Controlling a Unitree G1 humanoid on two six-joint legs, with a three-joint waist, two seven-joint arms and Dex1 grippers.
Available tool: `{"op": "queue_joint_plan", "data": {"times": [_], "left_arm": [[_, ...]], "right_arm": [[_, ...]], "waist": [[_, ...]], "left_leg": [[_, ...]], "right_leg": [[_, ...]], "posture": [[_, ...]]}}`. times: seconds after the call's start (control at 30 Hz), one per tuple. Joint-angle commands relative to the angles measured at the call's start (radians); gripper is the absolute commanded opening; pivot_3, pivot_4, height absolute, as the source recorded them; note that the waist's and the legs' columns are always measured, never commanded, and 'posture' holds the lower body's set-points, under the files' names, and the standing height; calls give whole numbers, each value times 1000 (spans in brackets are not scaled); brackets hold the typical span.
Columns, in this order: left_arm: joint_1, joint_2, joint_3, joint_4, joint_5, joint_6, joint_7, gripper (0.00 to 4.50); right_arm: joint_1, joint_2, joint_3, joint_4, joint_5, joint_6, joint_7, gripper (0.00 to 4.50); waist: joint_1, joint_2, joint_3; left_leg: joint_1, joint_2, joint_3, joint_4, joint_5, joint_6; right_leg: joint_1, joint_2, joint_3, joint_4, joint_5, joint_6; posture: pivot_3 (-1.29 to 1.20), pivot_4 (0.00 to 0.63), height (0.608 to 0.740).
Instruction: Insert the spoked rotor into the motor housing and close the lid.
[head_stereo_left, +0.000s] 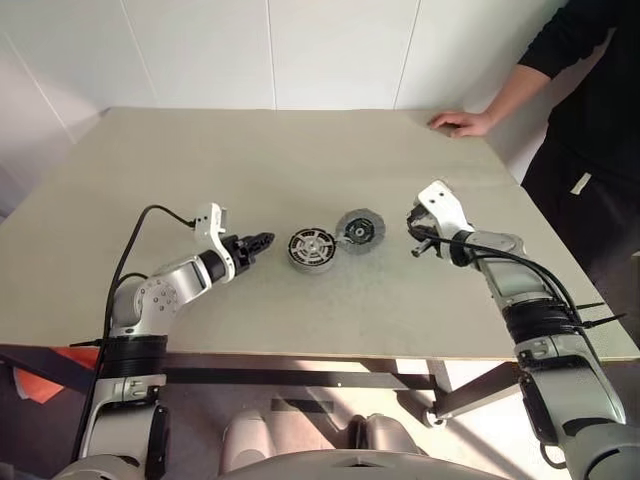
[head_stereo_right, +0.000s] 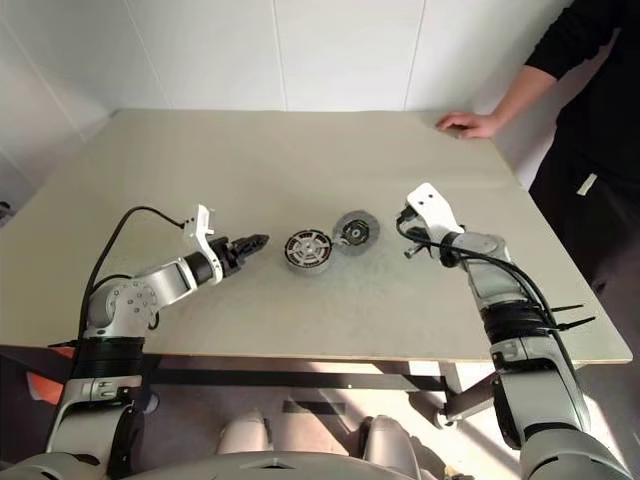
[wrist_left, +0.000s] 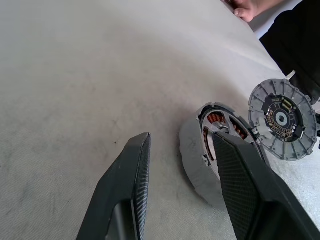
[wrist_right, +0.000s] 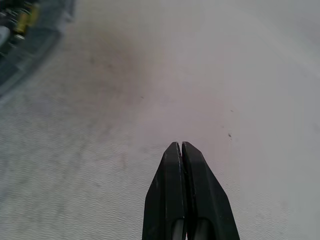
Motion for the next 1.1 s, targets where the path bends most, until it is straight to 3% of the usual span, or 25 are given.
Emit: {"op": "queue_joint_plan", "data": {"times": [0.03,0.53,0.67,0.9,1.1], "left_arm": [[-36,8,0,-4,18,3,-14,2090],[-46,32,78,43,61,-24,9,2090],[-35,9,89,22,59,-20,29,2090],[-44,2,95,20,61,-19,41,2090],[-47,3,89,27,66,-20,39,2090]], "right_arm": [[-13,51,12,-105,31,38,-8,15],[-89,253,109,-260,104,176,21,15],[-68,306,172,-191,81,139,9,15],[-76,341,172,7,59,40,-37,15],[-83,345,76,-67,162,-67,12,15]], "waist": [[1,0,0],[1,0,0],[3,0,0],[3,-1,0],[4,-1,0]], "left_leg": [[0,0,0,0,0,0],[2,0,0,-1,0,-1],[2,0,0,-1,1,-1],[2,0,-1,-1,1,-1],[2,0,-1,-1,1,-1]], "right_leg": [[0,0,0,0,0,0],[2,0,0,-1,0,0],[2,0,0,0,0,0],[2,0,-1,0,0,0],[3,0,-1,0,0,0]], "posture": [[0,0,740],[0,0,740],[0,0,740],[0,0,740],[0,0,740]]}}
